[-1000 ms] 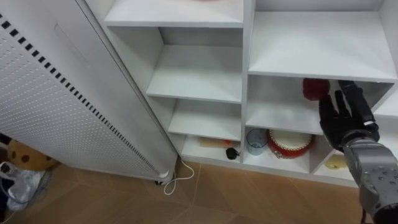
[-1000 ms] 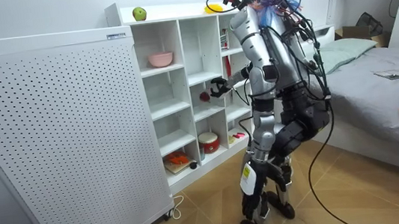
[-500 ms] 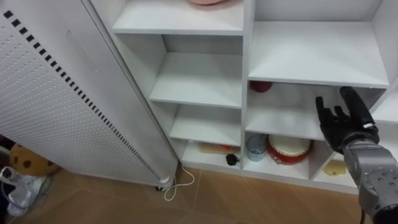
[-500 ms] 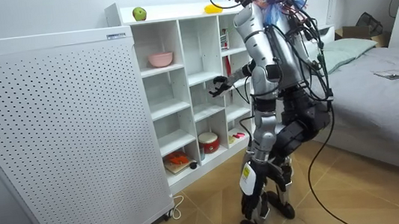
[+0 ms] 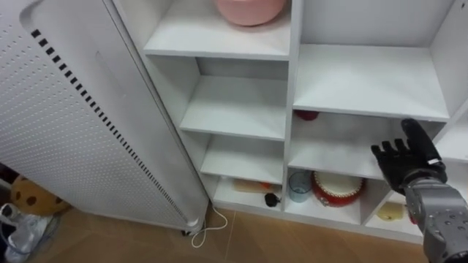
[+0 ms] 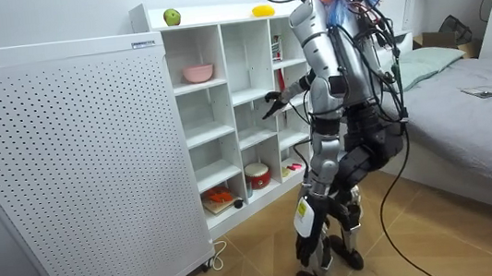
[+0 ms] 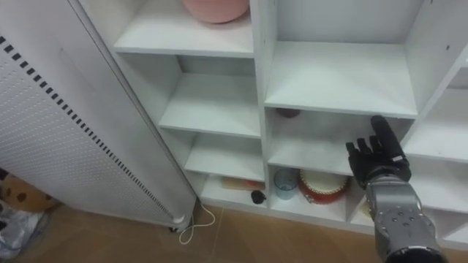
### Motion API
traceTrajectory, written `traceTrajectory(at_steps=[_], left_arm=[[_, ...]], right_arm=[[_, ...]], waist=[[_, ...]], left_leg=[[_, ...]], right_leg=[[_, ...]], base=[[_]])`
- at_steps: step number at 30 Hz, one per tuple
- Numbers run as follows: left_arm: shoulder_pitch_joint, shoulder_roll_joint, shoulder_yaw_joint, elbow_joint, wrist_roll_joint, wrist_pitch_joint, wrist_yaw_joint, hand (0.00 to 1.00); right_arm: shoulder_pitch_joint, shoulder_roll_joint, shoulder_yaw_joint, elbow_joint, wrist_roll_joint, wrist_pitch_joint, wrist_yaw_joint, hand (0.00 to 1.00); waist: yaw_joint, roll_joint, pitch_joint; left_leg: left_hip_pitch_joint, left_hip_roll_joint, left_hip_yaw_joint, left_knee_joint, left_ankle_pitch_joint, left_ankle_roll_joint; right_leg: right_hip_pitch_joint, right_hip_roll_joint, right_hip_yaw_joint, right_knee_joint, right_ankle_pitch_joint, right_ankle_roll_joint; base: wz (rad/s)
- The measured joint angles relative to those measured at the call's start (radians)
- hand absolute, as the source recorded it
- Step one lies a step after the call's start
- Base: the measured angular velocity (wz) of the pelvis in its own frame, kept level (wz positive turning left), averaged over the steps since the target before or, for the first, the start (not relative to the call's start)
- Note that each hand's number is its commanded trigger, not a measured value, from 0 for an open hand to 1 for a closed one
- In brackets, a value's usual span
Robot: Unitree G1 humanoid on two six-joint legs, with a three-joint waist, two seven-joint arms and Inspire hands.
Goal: Arrange fruit in the closet
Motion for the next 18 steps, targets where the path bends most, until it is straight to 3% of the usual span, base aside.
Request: traceTrajectory(at_steps=[3,7,11,13,15,17,18], left_arm=[[-0.002,0.004,0.003,0.018,0.000,0.001,-0.018,0.00],[-0.004,0.006,0.012,0.055,0.004,0.013,-0.041,0.00],[-0.006,0.006,0.024,0.095,0.048,0.023,-0.062,0.00],[-0.006,0.006,0.053,0.117,0.063,0.029,-0.072,0.00],[-0.007,0.005,0.091,0.129,0.073,0.034,-0.079,0.00],[-0.007,0.003,0.138,0.134,0.081,0.037,-0.074,0.00],[-0.006,-0.001,0.167,0.137,0.081,0.037,-0.070,0.00]], right_arm=[[0.052,0.000,0.000,0.074,0.007,0.004,0.054,0.00],[0.166,0.004,0.000,0.168,-0.021,0.044,0.118,0.00],[0.288,0.018,0.001,0.241,-0.069,0.078,0.163,0.00],[0.347,0.044,0.000,0.259,-0.071,0.082,0.185,0.00],[0.405,0.076,0.000,0.279,-0.089,0.095,0.210,0.00],[0.485,0.112,0.017,0.294,-0.101,0.113,0.242,0.00],[0.538,0.126,0.022,0.300,-0.101,0.118,0.257,0.00]], waist=[[0.014,0.008,0.0030],[0.013,0.012,0.0044],[-0.004,0.008,0.0041],[-0.021,0.000,0.0043],[-0.050,-0.005,0.0027],[-0.073,-0.017,-0.0039],[-0.078,-0.023,-0.0109]], left_leg=[[0.074,-0.002,-0.001,-0.048,0.007,-0.004],[0.159,-0.006,-0.025,-0.109,0.014,-0.013],[0.231,-0.005,-0.030,-0.164,0.018,-0.018],[0.274,-0.006,-0.026,-0.191,0.020,-0.017],[0.315,-0.004,-0.025,-0.214,0.022,-0.020],[0.376,0.000,-0.023,-0.256,0.025,-0.024],[0.415,0.004,-0.021,-0.276,0.023,-0.027]], right_leg=[[0.074,0.010,-0.005,-0.044,0.005,0.002],[0.173,0.024,-0.026,-0.112,0.007,0.012],[0.253,0.057,-0.025,-0.192,0.023,0.025],[0.287,0.056,-0.026,-0.204,0.022,0.029],[0.336,0.064,-0.031,-0.240,0.024,0.033],[0.402,0.080,-0.041,-0.300,0.037,0.038],[0.448,0.094,-0.042,-0.333,0.045,0.042]], base=[[-0.03],[0.09],[0.00],[-0.06],[-0.04],[-0.09],[-0.10]])
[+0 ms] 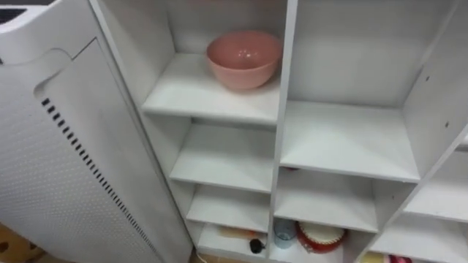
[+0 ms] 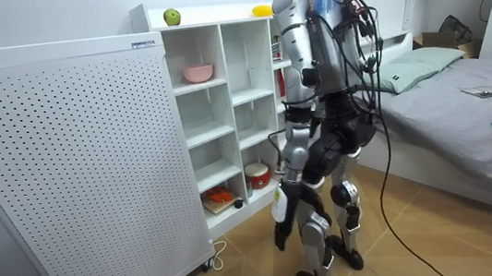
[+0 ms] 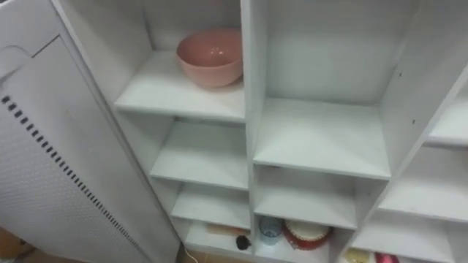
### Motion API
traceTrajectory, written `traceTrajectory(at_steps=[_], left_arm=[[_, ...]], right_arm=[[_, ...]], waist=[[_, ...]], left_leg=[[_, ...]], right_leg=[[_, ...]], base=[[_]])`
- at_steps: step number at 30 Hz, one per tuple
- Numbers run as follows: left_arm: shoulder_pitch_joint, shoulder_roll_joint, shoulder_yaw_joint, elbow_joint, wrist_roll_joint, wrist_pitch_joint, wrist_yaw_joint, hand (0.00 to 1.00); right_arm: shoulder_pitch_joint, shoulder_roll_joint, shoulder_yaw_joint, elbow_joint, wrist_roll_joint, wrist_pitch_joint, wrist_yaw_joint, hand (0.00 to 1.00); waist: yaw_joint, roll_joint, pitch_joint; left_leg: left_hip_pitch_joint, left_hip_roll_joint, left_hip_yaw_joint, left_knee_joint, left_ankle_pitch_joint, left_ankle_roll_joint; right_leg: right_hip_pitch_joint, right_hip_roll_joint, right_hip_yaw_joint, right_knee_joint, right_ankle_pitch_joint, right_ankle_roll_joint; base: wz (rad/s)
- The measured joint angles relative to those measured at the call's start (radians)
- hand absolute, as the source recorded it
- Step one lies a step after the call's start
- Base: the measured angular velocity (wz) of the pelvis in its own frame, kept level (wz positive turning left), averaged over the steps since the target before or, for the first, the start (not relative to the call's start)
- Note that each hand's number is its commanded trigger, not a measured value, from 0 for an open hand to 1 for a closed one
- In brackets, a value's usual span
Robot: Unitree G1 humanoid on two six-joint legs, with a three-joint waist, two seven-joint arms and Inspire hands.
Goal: Arrange fruit in the closet
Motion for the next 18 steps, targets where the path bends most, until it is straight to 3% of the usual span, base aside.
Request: traceTrajectory(at_steps=[5,12,18], left_arm=[[0.019,-0.016,0.104,-0.002,0.006,-0.020,0.039,0.00],[0.036,-0.019,0.234,-0.011,0.005,-0.032,0.042,0.00],[0.061,-0.029,0.347,-0.015,0.005,-0.040,0.044,0.00]], right_arm=[[0.167,0.010,0.043,0.033,-0.099,0.020,0.076,0.00],[0.260,0.023,0.058,0.045,-0.300,0.057,0.159,0.00],[0.319,0.037,0.054,0.046,-0.404,0.068,0.175,0.00]], waist=[[-0.022,-0.024,-0.0221],[-0.071,-0.044,-0.0321],[-0.091,-0.055,-0.0381]], left_leg=[[0.129,-0.002,0.005,-0.064,-0.009,-0.011],[0.250,0.005,0.008,-0.093,-0.020,-0.024],[0.316,0.013,0.007,-0.092,-0.037,-0.030]], right_leg=[[0.138,0.023,0.002,-0.085,0.007,0.011],[0.271,0.042,0.000,-0.133,0.003,0.013],[0.347,0.055,0.000,-0.163,0.000,0.014]], base=[[-0.04],[-0.01],[0.00]])
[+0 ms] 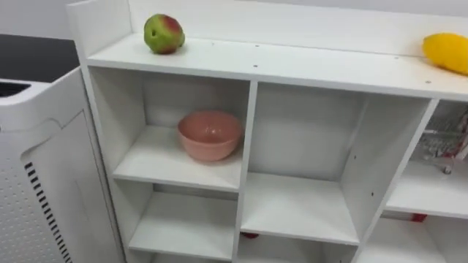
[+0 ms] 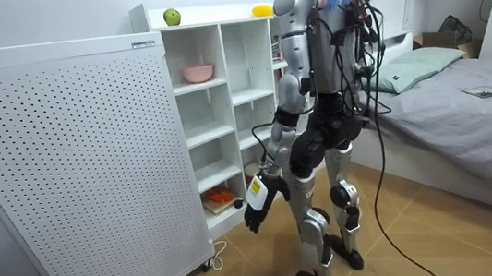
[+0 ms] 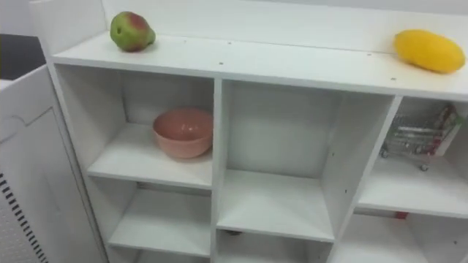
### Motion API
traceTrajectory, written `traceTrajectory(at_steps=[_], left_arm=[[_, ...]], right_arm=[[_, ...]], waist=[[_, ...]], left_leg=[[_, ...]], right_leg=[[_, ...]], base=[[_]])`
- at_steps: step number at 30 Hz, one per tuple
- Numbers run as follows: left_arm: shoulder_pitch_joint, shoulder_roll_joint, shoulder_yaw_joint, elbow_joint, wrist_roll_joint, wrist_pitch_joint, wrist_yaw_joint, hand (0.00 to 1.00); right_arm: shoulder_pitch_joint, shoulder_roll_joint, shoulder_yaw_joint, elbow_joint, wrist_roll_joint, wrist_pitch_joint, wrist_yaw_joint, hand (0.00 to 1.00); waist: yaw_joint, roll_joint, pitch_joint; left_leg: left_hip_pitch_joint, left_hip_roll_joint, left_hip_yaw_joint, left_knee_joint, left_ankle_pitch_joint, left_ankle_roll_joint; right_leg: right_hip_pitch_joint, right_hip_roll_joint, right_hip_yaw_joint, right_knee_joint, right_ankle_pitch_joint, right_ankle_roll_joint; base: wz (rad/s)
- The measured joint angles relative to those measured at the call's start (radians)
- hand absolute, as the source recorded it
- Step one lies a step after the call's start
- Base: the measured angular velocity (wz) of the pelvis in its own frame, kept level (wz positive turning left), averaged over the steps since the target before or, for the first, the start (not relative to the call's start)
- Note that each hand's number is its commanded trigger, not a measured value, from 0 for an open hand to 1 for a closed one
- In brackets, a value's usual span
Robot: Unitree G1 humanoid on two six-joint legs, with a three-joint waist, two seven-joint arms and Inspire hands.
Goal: Arrange fruit in the closet
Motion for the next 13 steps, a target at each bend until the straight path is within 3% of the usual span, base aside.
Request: traceTrajectory(at_steps=[9,13], left_arm=[[0.013,-0.016,0.067,0.009,0.000,0.004,0.000,0.00],[0.027,-0.032,0.070,0.038,0.000,0.017,-0.017,0.00]], right_arm=[[0.069,0.032,0.004,0.001,-0.389,0.012,0.019,0.00],[0.079,0.037,0.032,0.000,-0.566,0.010,0.019,0.00]], waist=[[-0.003,0.005,0.0007],[-0.006,0.027,0.0008]], left_leg=[[0.061,0.001,0.003,-0.004,-0.010,0.000],[0.087,0.006,0.010,-0.003,-0.028,0.001]], right_leg=[[0.046,0.007,0.040,-0.001,-0.001,0.002],[0.061,0.013,0.066,0.000,-0.001,0.002]], base=[[-0.08],[-0.17]])
